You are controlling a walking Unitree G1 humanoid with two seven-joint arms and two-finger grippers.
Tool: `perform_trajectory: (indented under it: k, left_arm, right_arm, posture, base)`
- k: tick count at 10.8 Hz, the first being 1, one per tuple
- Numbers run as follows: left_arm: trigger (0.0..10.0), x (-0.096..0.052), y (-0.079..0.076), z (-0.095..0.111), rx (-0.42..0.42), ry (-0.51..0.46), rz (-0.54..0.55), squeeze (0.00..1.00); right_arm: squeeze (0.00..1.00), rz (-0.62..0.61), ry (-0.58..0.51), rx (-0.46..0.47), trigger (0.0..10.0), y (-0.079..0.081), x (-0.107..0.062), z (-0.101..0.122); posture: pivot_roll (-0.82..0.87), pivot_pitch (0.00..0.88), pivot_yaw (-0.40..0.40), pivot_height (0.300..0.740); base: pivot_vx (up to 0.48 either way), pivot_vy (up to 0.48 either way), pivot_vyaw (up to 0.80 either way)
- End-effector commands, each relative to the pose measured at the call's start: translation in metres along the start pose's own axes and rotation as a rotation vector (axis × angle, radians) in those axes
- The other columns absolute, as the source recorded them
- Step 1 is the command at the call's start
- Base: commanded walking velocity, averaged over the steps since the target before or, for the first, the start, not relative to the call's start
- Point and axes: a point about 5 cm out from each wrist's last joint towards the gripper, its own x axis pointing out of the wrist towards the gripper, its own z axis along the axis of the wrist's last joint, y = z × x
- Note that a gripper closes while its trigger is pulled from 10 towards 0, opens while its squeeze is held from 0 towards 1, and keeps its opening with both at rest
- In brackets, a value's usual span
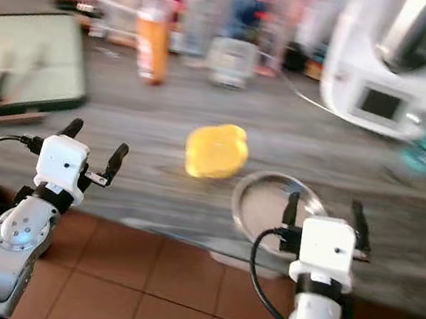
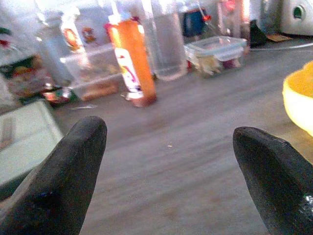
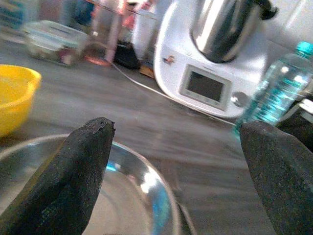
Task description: Setting the table
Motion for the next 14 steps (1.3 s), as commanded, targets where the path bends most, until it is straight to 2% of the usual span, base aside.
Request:
perform_trajectory:
  k: [1,3,5,9,14]
  left_arm:
    - [10.0,0.002,0.0,0.0,0.006,0.003,0.003,0.0]
    - [10.0,0.002,-0.003,0.001,0.008,-0.002,-0.001,0.0]
    - [10.0,0.002,0.001,0.0,0.019,0.0,0.024,0.0]
    - [10.0,0.008,-0.001,0.004,0.02,-0.013,0.037,0.0]
    - [10.0,0.014,-0.001,0.006,0.027,-0.016,0.031,0.0]
  right_arm:
    - [0.0,-0.014,-0.004,-0.002,10.0,-0.001,0.0,0.0]
    - [0.0,-0.012,-0.003,-0.004,10.0,-0.003,0.0,-0.001]
    - [0.0,-0.01,-0.012,-0.008,10.0,-0.003,0.003,0.0]
    - [0.0,-0.009,-0.02,0.004,10.0,-0.002,0.006,0.0]
    - [0.0,-0.032,-0.025,0.019,10.0,0.001,0.009,0.001]
  posture:
    - [0.14,0.107,-0.041,0.74]
    - [0.14,0.105,-0.045,0.74]
    - [0.14,0.101,-0.048,0.74]
    - [0.15,0.095,-0.05,0.74]
    - [0.15,0.095,-0.026,0.74]
  base:
    - [0.0,0.0,-0.8]
    - [0.0,0.0,-0.78]
    - [0.0,0.0,0.0]
    - [0.0,0.0,0.0]
    - [-0.353,0.0,0.0]
